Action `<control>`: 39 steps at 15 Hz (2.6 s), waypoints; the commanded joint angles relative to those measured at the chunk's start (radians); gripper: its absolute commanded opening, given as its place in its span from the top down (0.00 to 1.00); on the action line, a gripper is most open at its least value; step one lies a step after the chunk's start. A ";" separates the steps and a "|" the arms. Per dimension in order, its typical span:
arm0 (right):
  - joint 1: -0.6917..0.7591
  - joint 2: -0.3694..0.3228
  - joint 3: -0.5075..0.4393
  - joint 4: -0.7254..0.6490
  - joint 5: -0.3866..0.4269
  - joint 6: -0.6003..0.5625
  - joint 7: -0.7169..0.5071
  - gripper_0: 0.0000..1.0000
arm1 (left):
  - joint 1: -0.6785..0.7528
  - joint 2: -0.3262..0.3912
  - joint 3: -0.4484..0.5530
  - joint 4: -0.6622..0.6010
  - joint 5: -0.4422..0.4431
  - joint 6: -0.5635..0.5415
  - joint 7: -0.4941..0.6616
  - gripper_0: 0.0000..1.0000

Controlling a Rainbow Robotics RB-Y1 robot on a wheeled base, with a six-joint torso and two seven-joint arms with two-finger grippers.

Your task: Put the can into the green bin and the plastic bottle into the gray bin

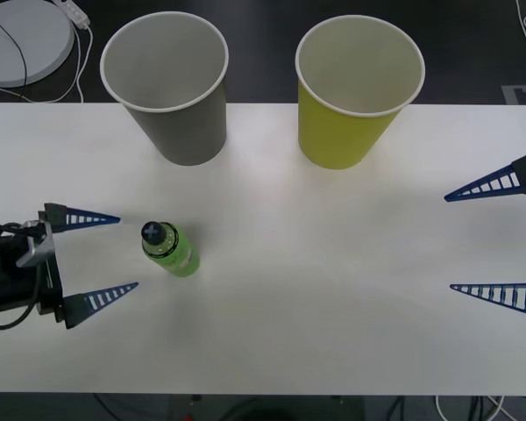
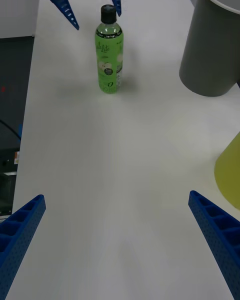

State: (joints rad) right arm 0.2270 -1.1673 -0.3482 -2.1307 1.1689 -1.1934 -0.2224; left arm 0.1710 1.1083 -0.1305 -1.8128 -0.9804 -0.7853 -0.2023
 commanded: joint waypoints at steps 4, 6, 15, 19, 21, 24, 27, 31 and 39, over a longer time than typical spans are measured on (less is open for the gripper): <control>0.000 0.000 0.000 0.000 0.000 0.000 0.000 0.00 | -0.050 -0.018 -0.087 0.000 0.028 0.074 0.003 0.00; 0.000 0.000 0.000 0.000 0.000 0.000 0.000 0.00 | -0.056 -0.042 -0.097 0.001 0.009 0.092 0.006 0.00; 0.000 0.000 0.000 0.000 0.000 0.000 0.000 0.00 | -0.119 -0.119 -0.140 0.029 -0.070 0.139 0.054 0.00; 0.000 0.000 0.000 0.000 0.000 0.000 0.000 0.00 | -0.145 -0.134 -0.199 0.029 -0.061 0.201 0.069 0.00; 0.000 0.000 0.000 0.000 0.000 0.000 0.000 0.00 | -0.148 -0.156 -0.210 0.032 -0.063 0.208 0.073 0.00; 0.000 0.000 0.000 0.000 0.000 0.000 0.000 0.00 | -0.148 -0.199 -0.212 0.035 -0.107 0.219 0.087 0.00; 0.000 0.000 0.000 0.000 0.000 0.000 0.000 0.00 | -0.150 -0.220 -0.212 0.040 -0.144 0.228 0.104 0.00; 0.000 0.000 0.000 0.000 0.000 0.000 0.000 0.00 | -0.150 -0.228 -0.219 0.055 -0.147 0.228 0.106 0.00; 0.000 0.000 0.000 0.000 0.000 0.000 0.000 0.00 | -0.150 -0.228 -0.219 0.056 -0.155 0.230 0.095 1.00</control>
State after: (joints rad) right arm 0.2270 -1.1673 -0.3482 -2.1307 1.1689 -1.1934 -0.2224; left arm 0.0216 0.8815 -0.3498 -1.7563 -1.1350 -0.5553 -0.1059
